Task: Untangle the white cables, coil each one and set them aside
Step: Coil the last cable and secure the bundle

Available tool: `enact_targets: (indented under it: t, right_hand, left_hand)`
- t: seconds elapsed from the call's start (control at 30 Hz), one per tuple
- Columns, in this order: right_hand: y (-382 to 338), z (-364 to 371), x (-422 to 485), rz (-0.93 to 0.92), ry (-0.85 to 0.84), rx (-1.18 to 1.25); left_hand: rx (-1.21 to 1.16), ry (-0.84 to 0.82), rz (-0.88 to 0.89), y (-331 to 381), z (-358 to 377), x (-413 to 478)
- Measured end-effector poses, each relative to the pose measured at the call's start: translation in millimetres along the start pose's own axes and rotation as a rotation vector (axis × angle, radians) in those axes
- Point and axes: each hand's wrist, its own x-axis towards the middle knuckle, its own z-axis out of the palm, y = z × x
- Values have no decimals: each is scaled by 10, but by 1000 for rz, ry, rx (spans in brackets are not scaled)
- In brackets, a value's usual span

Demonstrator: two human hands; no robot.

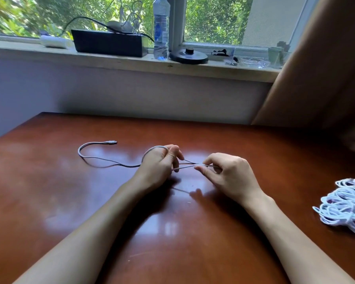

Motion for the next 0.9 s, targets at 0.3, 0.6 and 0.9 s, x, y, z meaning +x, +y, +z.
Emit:
enact_targets:
  t: [0.3,0.6,0.9]
  right_hand:
    - [-73,-65,32,81,209,-74]
    - [-118,-103,12,119,-7,310]
    - [-16,-138,2,219,-28,386]
  left_hand:
    - [272,-249,101,101,51,-121]
    - [-122,-123,-62,121,61,-107]
    - [-839,-297,-313,158,-22,-39]
